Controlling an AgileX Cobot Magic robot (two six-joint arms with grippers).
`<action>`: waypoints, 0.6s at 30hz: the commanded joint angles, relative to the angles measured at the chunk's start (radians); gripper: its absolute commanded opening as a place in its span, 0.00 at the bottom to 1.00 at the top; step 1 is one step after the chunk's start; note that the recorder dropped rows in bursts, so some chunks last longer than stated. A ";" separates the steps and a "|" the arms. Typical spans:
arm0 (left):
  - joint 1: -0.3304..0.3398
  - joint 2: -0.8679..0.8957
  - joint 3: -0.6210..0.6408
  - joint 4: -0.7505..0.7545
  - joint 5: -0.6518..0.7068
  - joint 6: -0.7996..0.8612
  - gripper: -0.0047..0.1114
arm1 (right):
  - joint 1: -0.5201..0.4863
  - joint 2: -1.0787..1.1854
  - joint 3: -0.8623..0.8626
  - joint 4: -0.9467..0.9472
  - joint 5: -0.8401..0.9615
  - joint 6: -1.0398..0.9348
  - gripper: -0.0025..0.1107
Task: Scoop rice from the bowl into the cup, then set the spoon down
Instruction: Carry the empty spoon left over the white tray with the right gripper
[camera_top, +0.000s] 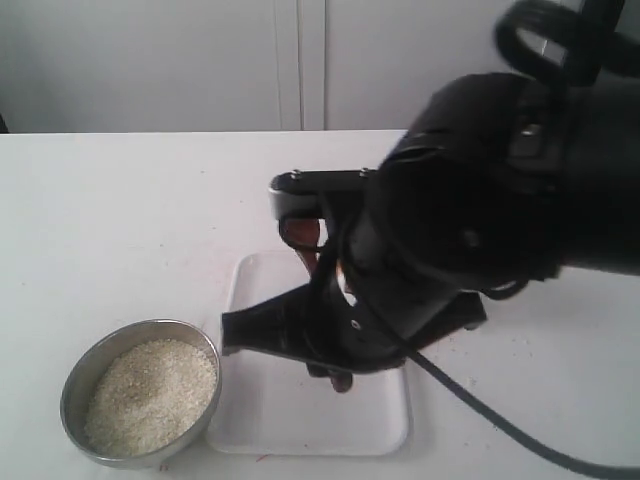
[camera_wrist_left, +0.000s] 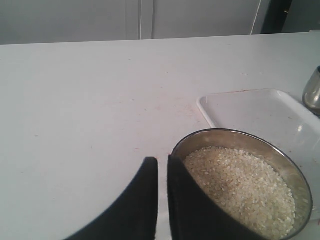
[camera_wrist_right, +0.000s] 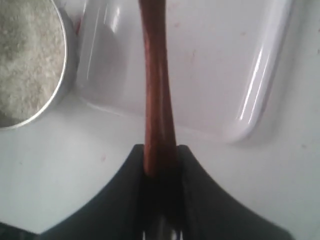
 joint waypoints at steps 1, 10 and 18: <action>-0.009 0.001 -0.004 -0.006 0.004 0.000 0.16 | 0.003 0.117 -0.118 -0.152 -0.019 0.101 0.02; -0.009 0.001 -0.004 -0.006 0.004 0.000 0.16 | -0.001 0.274 -0.164 -0.165 0.043 0.199 0.02; -0.009 0.001 -0.004 -0.006 0.004 0.000 0.16 | -0.001 0.328 -0.164 -0.161 0.022 0.247 0.02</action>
